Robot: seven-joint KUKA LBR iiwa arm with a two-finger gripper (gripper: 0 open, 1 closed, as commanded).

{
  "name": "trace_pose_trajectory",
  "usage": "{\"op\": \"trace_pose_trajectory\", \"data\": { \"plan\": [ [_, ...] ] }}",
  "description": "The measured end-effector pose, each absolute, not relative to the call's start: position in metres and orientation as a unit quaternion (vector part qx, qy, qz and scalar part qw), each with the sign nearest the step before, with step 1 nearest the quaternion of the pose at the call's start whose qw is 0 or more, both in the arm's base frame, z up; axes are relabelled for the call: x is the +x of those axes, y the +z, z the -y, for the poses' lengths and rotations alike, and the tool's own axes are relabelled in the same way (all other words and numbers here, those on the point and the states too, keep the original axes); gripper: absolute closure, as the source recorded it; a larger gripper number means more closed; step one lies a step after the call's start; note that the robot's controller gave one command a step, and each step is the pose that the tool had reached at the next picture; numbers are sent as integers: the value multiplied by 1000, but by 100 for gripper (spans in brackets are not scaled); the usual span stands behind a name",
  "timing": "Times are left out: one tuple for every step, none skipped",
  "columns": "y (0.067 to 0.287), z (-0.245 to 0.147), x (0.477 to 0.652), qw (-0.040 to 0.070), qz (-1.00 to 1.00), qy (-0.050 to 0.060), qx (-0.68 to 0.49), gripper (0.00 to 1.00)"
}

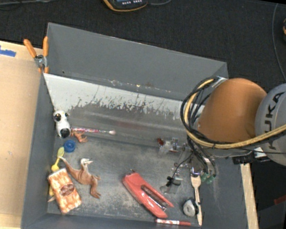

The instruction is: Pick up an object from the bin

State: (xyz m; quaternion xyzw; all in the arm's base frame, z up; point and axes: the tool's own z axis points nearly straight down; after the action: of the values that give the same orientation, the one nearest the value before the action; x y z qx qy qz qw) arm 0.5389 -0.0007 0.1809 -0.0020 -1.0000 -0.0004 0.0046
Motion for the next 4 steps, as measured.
{"op": "trace_pose_trajectory", "data": {
  "plan": [
    [185,1,541,1,1000,0,-2,0],
    [127,5,527,0,998,-1,-60,0],
    [126,-1,503,0,997,-1,-72,0],
    [100,-6,476,3,996,-1,-94,0]
  ]
}}
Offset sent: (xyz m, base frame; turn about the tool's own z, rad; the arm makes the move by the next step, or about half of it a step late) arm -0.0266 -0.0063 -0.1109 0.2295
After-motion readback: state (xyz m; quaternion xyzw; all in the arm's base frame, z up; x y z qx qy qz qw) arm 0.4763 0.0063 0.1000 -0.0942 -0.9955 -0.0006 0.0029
